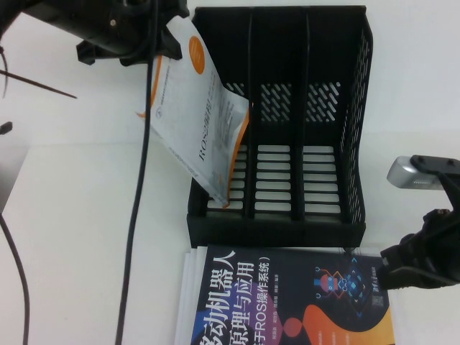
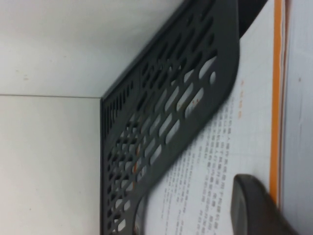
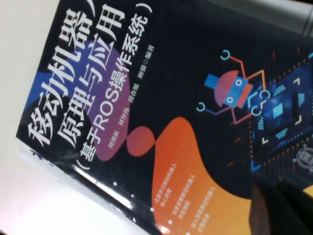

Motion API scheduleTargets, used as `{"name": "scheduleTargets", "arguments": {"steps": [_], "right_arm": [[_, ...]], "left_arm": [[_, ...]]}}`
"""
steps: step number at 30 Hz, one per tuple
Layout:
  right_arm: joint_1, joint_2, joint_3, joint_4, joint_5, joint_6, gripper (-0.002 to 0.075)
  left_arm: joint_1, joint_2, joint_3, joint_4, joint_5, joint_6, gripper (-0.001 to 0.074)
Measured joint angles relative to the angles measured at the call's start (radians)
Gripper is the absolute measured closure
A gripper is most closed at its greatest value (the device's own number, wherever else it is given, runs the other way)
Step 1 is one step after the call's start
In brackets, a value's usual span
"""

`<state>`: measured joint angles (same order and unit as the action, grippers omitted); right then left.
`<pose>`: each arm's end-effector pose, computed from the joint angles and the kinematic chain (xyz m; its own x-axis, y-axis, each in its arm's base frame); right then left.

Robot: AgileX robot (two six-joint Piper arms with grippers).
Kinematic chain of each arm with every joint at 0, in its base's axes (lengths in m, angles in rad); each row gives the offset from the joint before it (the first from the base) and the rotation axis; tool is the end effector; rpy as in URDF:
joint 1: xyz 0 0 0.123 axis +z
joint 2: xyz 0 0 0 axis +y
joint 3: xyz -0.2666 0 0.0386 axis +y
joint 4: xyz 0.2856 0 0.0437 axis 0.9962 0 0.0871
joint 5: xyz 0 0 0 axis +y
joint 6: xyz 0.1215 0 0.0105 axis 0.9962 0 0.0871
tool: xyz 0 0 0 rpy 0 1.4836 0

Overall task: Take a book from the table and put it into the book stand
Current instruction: Place the book on the book shelf

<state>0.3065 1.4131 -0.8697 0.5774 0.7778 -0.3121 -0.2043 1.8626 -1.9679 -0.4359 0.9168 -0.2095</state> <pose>0.2811 0.1380 0.1794 -0.9146 -0.1711 -0.3663 -0.3198 0.8604 0.3967 0.4643 -0.1380 0.3687 -0.7507 -0.2936 -0.5918 0.1093 0.8283 -0.5495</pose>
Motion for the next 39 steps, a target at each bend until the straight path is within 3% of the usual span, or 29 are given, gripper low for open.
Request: {"name": "scheduleTargets", "arguments": {"steps": [27,29,35,39], "right_arm": [[0.0,0.0,0.0,-0.007,-0.03,0.02,0.0727],[0.0,0.0,0.0,-0.007,-0.025,0.025,0.0727],[0.0,-0.023,-0.002,-0.064,-0.002,0.035,0.0727],[0.0,-0.073,-0.029,-0.199,0.034,0.106,0.0727]], "left_arm": [[-0.047,0.068,-0.135,0.115,0.108,-0.064,0.0604],[-0.056,0.092,-0.135,0.111,0.104,-0.059,0.0568],[-0.064,0.113,-0.141,0.088,0.074,-0.048,0.0317],[-0.064,0.113,-0.156,0.097,0.072,-0.027,0.0292]]}}
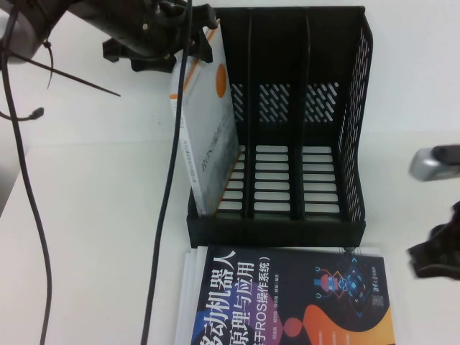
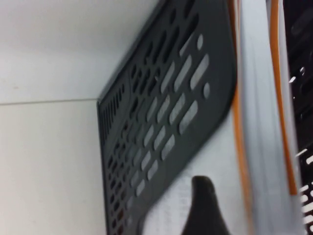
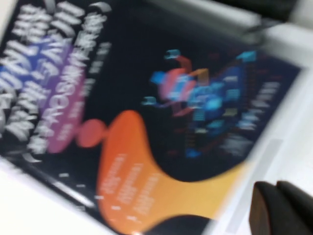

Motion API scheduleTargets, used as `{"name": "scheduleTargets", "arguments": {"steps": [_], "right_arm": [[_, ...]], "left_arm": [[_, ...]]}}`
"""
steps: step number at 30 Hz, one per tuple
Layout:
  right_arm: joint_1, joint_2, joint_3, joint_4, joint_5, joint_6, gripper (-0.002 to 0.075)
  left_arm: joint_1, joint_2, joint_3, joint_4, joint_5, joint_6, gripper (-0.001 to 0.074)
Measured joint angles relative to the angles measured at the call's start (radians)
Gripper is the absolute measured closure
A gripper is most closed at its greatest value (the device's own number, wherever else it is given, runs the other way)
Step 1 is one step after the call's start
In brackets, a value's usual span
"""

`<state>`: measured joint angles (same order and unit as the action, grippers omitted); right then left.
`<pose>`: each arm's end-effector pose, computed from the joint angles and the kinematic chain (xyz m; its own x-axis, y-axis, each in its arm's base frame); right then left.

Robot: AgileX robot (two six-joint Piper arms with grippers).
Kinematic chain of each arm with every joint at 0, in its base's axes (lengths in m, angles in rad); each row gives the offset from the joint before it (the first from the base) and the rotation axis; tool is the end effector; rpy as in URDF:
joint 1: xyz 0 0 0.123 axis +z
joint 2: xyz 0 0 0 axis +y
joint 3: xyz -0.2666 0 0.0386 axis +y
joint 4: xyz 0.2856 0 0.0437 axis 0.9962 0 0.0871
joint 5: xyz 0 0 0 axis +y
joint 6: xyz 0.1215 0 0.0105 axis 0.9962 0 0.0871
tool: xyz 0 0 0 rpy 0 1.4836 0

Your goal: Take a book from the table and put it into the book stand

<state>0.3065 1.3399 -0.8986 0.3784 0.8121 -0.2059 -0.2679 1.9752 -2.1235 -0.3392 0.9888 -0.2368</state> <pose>0.2795 0.1228 0.2026 -0.8849 -0.2184 -0.4115 -0.3465 0.8989 0.2680 0.4770 -0.1661 0.3605 -0.7713 -0.2021 -0.6036 0.1477 0.8656 -0.4785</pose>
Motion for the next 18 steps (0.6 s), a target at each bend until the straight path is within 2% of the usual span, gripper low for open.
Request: {"name": "scheduleTargets", "arguments": {"steps": [5,12,15,18], "right_arm": [[0.0,-0.099,-0.043,-0.234,0.069,0.165,0.0727],[0.0,-0.289,-0.05,-0.573,0.205,0.38,0.0727],[0.0,-0.401,-0.035,-0.65,0.223,0.449,0.0727],[0.0,-0.528,0.021,-0.668,0.201,0.488,0.0727]], "left_arm": [[0.0,-0.02,-0.04,0.058,0.041,0.004,0.0379],[0.0,-0.14,-0.079,0.198,0.15,0.004,0.0589],[0.0,-0.223,-0.054,0.223,0.126,0.004,0.0687],[0.0,-0.322,0.024,0.217,0.059,0.004,0.0721]]}}
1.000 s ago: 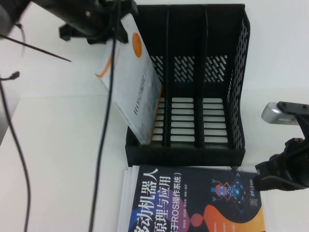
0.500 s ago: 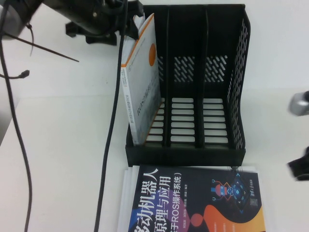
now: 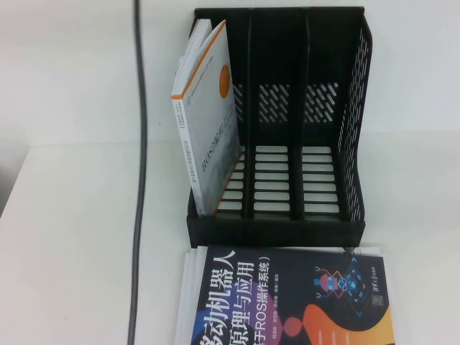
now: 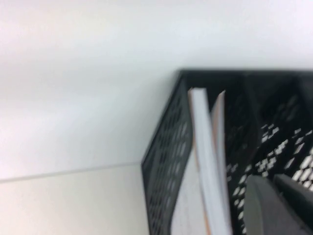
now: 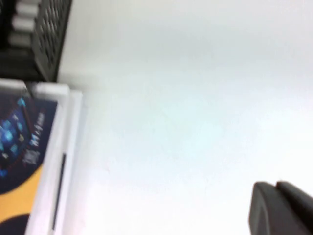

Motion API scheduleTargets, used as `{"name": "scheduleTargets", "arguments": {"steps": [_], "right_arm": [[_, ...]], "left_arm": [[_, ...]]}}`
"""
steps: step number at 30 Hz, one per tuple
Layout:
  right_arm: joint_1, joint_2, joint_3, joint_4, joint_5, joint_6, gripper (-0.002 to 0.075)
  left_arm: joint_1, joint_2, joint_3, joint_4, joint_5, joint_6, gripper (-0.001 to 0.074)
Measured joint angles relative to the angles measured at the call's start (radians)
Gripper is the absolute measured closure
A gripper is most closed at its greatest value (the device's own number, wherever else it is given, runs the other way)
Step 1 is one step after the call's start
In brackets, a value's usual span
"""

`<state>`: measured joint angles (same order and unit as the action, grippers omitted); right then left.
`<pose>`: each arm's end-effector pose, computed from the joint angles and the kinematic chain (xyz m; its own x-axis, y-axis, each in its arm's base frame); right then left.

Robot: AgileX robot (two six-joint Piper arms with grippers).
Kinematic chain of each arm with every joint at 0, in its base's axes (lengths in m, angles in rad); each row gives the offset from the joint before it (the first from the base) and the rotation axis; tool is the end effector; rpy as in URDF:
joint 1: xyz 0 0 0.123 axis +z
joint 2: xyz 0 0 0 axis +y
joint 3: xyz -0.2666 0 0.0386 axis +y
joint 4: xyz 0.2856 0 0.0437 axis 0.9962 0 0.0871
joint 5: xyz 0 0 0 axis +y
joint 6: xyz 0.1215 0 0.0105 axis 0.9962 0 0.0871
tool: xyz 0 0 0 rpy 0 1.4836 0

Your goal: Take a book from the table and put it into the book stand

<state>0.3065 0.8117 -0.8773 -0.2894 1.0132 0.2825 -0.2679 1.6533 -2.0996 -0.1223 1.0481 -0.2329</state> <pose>0.2048 0.0338 0.3170 -0.7225 -0.1005 -0.6840 -0.0483 0.9943 -0.0951 0.3870 -0.1196 0.4888 -0.5537 -0.1470 -0.8196 0.2002 0.9319 -0.3024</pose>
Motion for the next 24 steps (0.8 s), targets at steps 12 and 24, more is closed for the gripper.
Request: {"name": "scheduleTargets", "arguments": {"steps": [12,24], "right_arm": [[0.0,-0.446,0.388,-0.001,-0.21,0.124,0.0727],[0.0,-0.504,0.52,0.133,-0.338,0.135,0.0728]], "left_arm": [[0.0,-0.489,0.813,-0.067,-0.53,0.137,0.0734],[0.0,-0.757,1.518,-0.123,-1.077,0.134,0.0733]]}}
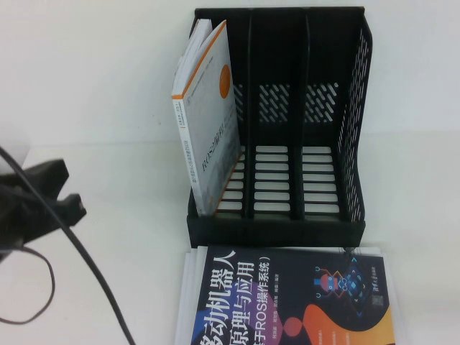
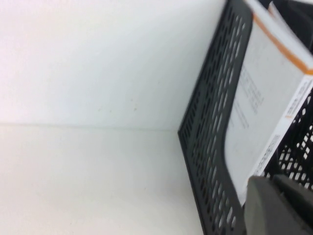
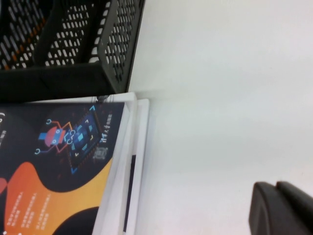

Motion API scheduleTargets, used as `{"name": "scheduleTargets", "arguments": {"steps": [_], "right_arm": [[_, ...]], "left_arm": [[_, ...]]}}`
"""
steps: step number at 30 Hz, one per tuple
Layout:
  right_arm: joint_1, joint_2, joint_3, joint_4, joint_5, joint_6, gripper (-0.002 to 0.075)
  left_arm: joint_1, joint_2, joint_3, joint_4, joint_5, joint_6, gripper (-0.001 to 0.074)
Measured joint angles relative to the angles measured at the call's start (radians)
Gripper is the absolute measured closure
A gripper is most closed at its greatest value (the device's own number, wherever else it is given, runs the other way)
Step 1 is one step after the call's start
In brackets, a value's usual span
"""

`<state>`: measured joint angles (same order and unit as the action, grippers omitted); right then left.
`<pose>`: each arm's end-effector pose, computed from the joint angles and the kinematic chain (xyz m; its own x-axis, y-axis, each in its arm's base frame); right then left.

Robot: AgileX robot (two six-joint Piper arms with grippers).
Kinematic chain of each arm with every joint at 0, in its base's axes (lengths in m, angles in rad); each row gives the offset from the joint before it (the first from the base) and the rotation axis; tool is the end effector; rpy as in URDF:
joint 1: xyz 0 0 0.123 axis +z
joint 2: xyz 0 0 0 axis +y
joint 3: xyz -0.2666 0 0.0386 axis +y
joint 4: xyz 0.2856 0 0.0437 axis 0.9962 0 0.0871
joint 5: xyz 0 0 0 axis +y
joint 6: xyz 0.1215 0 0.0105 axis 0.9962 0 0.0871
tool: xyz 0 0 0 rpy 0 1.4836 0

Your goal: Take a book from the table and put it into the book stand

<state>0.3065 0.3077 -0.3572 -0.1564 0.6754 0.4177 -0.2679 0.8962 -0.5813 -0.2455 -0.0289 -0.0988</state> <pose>0.1420 0.0325 0.2366 -0.5274 0.1369 -0.8385 -0.0699 0.9766 0.2033 0.2589 -0.0702 0.2841 -0.2671 -0.2766 -0.9231 0.1784 0.9272 -0.3294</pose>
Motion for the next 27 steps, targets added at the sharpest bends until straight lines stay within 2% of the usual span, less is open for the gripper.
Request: {"name": "scheduleTargets", "arguments": {"steps": [24,27], "right_arm": [[0.0,0.0,0.004,0.01,0.002,0.0,0.0728],[0.0,0.0,0.004,0.01,0.002,0.0,0.0728]], "left_arm": [[0.002,0.009,0.022,-0.016,-0.042,-0.01,0.0734],[0.017,0.005,0.022,-0.03,-0.031,0.047,0.0734]]}}
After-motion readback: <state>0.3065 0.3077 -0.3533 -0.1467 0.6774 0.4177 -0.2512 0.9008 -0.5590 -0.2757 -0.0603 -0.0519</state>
